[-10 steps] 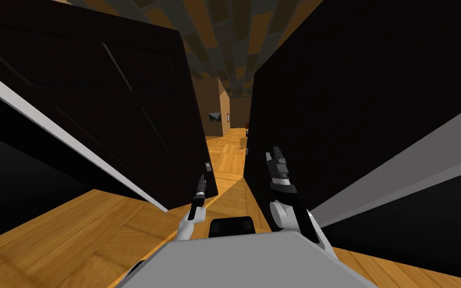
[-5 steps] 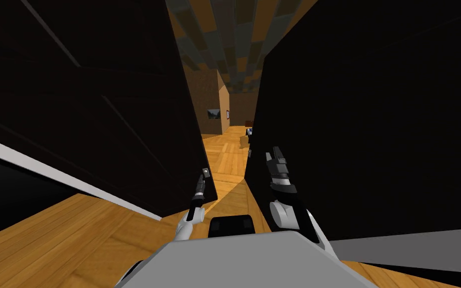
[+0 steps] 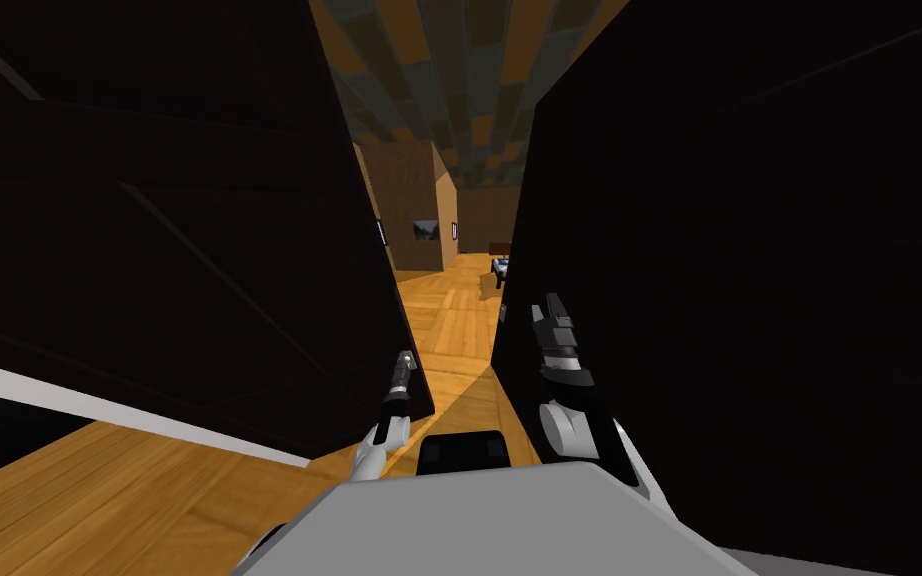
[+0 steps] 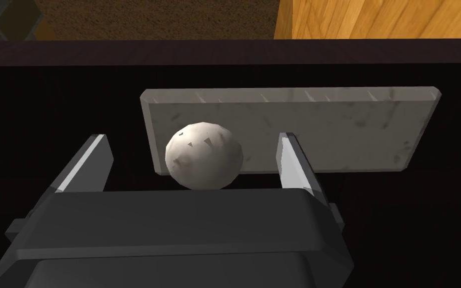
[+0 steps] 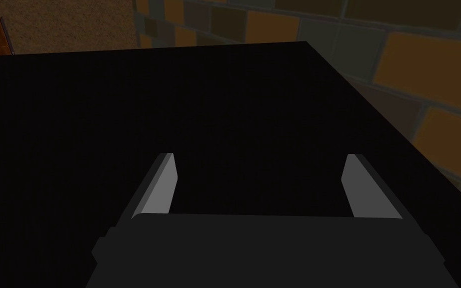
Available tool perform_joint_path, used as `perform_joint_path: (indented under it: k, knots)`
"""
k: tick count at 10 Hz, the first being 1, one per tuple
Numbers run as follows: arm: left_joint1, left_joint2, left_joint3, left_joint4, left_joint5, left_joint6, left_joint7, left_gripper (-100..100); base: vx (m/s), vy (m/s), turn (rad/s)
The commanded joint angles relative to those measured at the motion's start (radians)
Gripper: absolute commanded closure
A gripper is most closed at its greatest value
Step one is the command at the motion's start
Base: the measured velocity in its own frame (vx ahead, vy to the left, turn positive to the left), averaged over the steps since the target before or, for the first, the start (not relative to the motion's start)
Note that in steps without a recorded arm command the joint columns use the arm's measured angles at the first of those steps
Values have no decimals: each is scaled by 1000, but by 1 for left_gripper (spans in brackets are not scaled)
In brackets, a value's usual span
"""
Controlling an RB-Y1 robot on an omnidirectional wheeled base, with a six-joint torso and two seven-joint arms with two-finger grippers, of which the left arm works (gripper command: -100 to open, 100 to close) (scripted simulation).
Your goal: Push the door open
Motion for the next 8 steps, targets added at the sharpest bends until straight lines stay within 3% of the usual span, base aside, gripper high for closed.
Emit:
perform_joint_path:
  k: [1,2,7,8]
  knots:
    - [0,0,0,0,0,0,0,-100,62,8,5]
    - [0,0,0,0,0,0,0,100,-13,-3,-4]
    - [0,0,0,0,0,0,0,100,-10,-1,-2]
    - [-2,7,2,4,6,1,-8,100,115,-12,96]
